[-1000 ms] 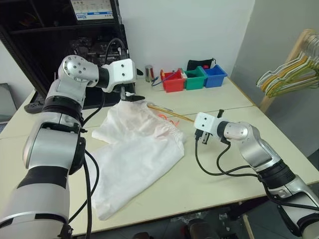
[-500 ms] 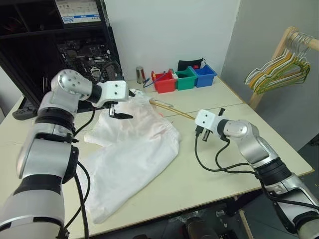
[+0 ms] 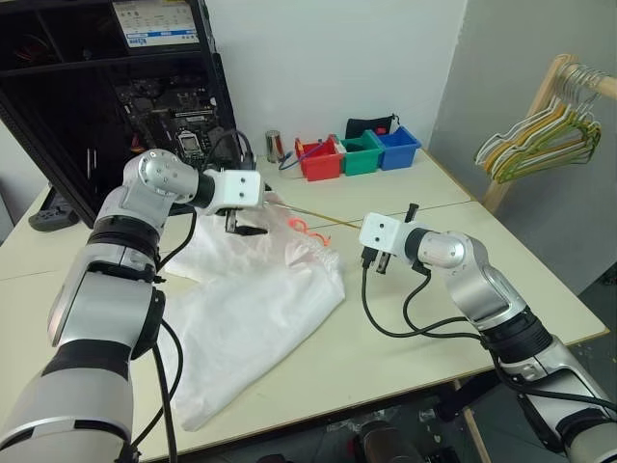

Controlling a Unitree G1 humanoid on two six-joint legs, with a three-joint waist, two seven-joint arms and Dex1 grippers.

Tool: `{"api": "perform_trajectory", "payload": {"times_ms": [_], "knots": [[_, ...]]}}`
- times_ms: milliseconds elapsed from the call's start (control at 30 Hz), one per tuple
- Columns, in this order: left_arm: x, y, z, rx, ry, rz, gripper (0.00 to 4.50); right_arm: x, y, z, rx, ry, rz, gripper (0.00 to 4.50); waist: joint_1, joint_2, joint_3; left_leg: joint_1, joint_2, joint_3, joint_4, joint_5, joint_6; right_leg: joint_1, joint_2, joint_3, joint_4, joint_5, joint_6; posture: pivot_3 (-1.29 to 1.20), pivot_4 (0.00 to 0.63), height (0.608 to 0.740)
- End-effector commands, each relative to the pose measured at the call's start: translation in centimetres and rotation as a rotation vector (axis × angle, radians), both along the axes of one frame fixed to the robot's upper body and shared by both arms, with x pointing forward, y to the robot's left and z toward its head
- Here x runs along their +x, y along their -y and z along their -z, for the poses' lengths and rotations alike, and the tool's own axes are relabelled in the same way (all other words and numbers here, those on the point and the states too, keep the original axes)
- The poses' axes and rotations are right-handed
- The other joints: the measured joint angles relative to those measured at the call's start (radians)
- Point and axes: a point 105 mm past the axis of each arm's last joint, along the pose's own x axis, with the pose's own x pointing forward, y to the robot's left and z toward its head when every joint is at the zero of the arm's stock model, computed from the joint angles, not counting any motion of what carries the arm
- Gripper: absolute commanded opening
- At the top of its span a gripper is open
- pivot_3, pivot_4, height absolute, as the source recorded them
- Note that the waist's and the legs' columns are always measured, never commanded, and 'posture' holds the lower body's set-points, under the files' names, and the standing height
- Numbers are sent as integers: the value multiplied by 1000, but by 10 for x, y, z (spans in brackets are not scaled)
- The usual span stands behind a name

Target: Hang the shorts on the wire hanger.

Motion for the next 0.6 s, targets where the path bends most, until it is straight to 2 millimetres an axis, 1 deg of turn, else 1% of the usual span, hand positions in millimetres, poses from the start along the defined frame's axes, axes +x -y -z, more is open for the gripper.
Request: {"api": "perform_trajectory", "payload": {"times_ms": [33, 200, 267, 400, 500, 567, 600], "knots": [[6, -1, -11, 12, 75, -14, 4001, -5, -13, -36, 24, 134, -61, 0, 1, 0, 0, 0, 0, 0, 0, 0, 0, 0, 0, 0, 0, 0, 0, -196, 0, 740], [10, 8, -18, -41, 114, -17, 2940, -7, -14, -35, 9, 141, -73, 0, 2, 0, 0, 0, 0, 0, 1, 0, 0, 0, -1, 0, 0, 0, 0, -196, 0, 740], [12, 11, -20, -53, 131, -15, 2637, -8, -15, -35, 4, 140, -80, 0, 2, 0, 0, 0, 0, 0, 1, 0, 0, 0, -1, 0, 0, 0, 0, -196, 0, 740], [13, 13, -22, -70, 144, -15, 2179, -10, -16, -33, -4, 138, -90, 0, 1, 0, 0, 0, 0, 0, 1, 0, 0, 0, -1, 0, 0, 0, 0, -193, 0, 740], [12, 14, -22, -70, 144, -14, 1605, -11, -17, -32, -9, 133, -95, 0, 1, 0, 0, 0, 0, 0, 1, 0, 0, 0, 0, 0, 0, 0, 0, -193, 0, 740], [12, 14, -22, -71, 144, -10, 1320, -11, -17, -31, -11, 130, -96, 0, 1, 0, 0, 0, 0, 0, 1, 0, 0, 0, 0, 0, 0, 0, 0, -192, 0, 740], [12, 14, -22, -73, 143, -8, 1070, -11, -17, -30, -11, 130, -96, 0, 1, 0, 0, 0, 0, 0, 1, 0, 0, 0, 0, 0, 0, 0, 0, -192, 0, 740]]}}
